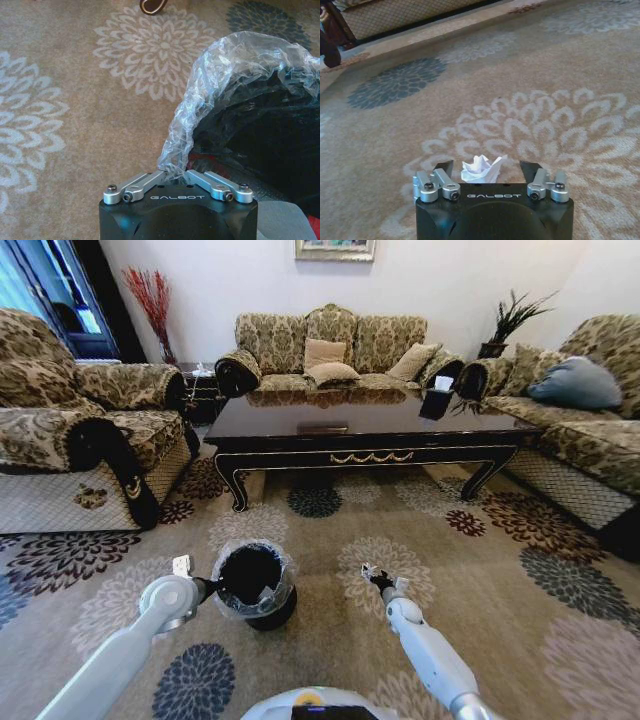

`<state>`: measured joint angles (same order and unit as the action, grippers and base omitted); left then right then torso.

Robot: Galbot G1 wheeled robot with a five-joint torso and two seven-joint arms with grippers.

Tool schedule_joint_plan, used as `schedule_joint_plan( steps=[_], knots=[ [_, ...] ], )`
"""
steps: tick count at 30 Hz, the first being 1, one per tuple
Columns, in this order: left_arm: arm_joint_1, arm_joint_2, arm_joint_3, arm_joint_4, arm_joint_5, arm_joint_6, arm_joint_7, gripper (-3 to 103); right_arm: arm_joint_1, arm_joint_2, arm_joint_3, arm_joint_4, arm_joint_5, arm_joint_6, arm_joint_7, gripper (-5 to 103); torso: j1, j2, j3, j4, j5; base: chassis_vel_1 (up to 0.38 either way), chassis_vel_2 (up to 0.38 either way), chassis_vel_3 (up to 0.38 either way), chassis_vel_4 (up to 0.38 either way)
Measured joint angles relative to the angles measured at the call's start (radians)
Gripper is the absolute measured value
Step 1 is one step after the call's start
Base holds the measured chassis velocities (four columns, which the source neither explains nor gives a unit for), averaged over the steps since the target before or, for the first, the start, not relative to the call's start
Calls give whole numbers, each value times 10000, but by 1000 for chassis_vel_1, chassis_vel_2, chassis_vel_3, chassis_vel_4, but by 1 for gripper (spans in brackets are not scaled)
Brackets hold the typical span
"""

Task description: Move to the front of the table and pick up the trash from the floor, then place it into the trash bin.

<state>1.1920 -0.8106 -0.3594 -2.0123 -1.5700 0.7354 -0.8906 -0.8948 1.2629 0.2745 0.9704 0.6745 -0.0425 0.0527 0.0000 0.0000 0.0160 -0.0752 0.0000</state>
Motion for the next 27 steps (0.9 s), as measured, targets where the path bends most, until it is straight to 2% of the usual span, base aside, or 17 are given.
schedule_joint_plan(
  steps=[1,2,5,7,11,13,16,17,19,21,27],
  knots=[
    [9,20,-1,-4,1,0,-10,0,48,3,-1,-84,1,3,-8,73,0,0,0,0,1,0,0,0,0],
    [9,20,-1,-4,1,0,-10,0,48,3,-1,-84,1,3,-8,73,0,0,0,0,1,0,0,0,0],
    [60,48,-43,-20,-3,0,-15,0,186,0,-47,-298,59,24,-16,56,0,0,0,0,-1,0,0,0,0],
    [71,49,-54,-21,-3,0,-17,0,198,-6,-79,-320,81,25,-15,56,0,0,0,0,0,0,0,0,0],
    [145,8,-98,-21,8,0,-35,0,310,21,-219,-496,18,78,-29,34,0,0,0,-2,-1,0,0,0,0],
    [175,0,-124,-22,12,0,-37,0,341,42,-248,-550,-6,90,-43,34,0,0,0,-2,0,0,0,0,0],
    [275,-13,-243,-45,19,0,-40,0,456,117,-289,-748,-83,130,-80,18,0,0,0,0,0,0,0,0,0],
    [275,-13,-243,-45,19,0,-40,0,456,117,-289,-748,-83,130,-80,18,0,0,0,0,0,0,0,0,0],
    [329,-12,-316,-45,20,0,-40,0,506,150,-292,-843,-128,149,-95,7,0,0,0,0,0,0,0,0,0],
    [365,-10,-365,-42,19,0,-34,0,510,153,-292,-868,-140,155,-100,3,0,0,0,0,0,0,0,0,0],
    [314,-45,-344,-12,14,0,-20,0,475,131,-261,-824,-138,155,-105,0,0,0,0,0,0,0,0,0,0]
  ],
)
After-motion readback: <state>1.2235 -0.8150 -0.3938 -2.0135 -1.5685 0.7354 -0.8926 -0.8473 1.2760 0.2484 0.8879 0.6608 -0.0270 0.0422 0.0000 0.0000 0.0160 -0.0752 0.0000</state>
